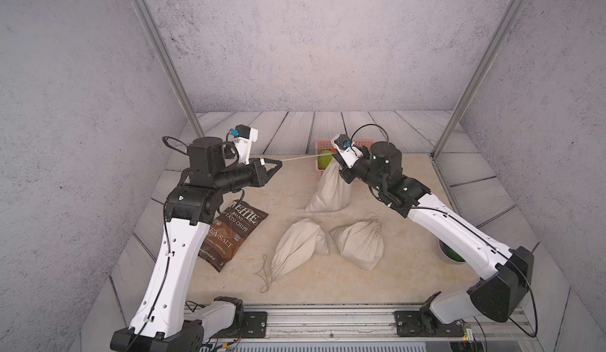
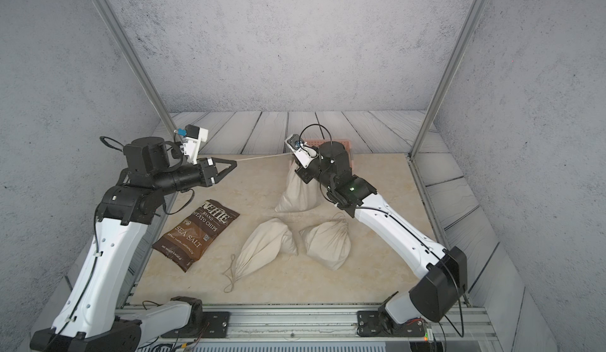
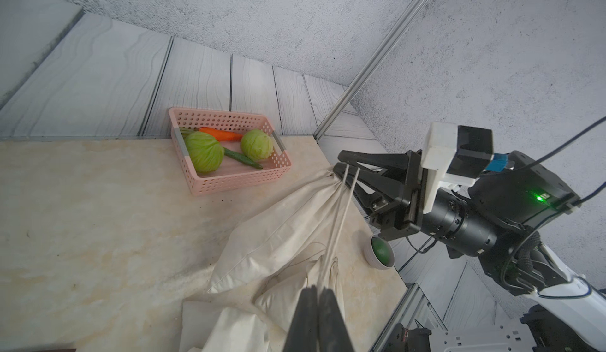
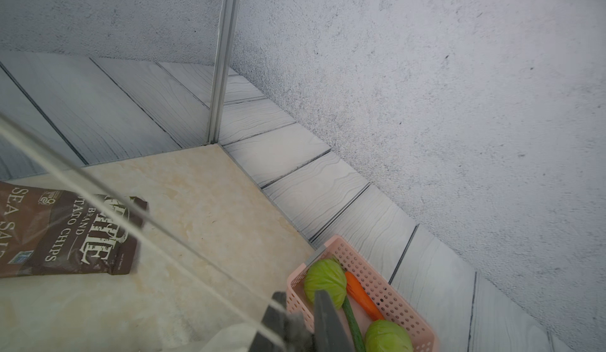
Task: Close the soil bag
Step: Frap the soil bag at the center of the board.
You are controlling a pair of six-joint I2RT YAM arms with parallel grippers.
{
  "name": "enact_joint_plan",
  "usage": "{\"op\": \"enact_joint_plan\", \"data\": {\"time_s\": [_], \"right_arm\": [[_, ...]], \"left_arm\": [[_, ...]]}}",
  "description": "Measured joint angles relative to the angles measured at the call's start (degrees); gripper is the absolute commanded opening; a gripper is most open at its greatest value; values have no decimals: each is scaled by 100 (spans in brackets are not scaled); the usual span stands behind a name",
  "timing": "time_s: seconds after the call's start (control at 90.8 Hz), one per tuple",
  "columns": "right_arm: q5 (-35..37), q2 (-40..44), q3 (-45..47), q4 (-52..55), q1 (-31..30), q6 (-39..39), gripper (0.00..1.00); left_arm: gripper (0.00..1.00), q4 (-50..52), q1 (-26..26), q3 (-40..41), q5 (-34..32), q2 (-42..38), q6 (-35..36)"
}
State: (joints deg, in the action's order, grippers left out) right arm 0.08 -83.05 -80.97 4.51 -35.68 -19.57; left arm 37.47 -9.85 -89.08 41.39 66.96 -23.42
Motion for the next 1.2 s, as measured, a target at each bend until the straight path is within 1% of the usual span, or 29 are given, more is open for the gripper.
{"op": "enact_joint_plan", "data": {"time_s": [0.055, 0.132, 0.187, 0.275, 0.33, 0.429, 0.495, 0.583, 0.671, 0.936, 1.068, 1.2], "right_arm": [[0, 15, 160, -33, 20, 9, 19], [-31, -144, 367, 2, 44, 138, 15], [-149, -343, 470, 127, 66, 299, 13], [-391, -516, 588, 363, 105, 616, 12], [-553, -476, 662, 494, 138, 800, 14], [-800, -302, 686, 647, 192, 1086, 17], [-966, -162, 619, 778, 256, 1248, 19], [-1150, -4, 494, 938, 367, 1434, 21], [-1211, 122, 435, 1032, 393, 1606, 25], [-1158, 345, 433, 1113, 466, 2028, 50], [-1128, 348, 433, 1121, 413, 2124, 60], [-970, 348, 433, 1047, 227, 2151, 63]], "left_arm": [[0, -116, 0, 225, 26, -42, -2], [0, -227, 0, 699, 22, -114, -2], [0, -297, 0, 1049, -2, -116, -2], [0, -382, 0, 1572, 17, -116, -17], [0, -435, -7, 1718, 13, -116, -17], [0, -588, -146, 1720, -61, -195, -7], [0, -605, -317, 1604, -133, -267, 4], [0, -627, -667, 1261, -321, -273, 28], [0, -678, -1016, 905, -503, -240, 37], [0, -719, -1834, -455, -946, 538, 109], [0, -732, -2037, -715, -1045, 767, 138], [0, -734, -2107, -717, -1080, 809, 138]]}}
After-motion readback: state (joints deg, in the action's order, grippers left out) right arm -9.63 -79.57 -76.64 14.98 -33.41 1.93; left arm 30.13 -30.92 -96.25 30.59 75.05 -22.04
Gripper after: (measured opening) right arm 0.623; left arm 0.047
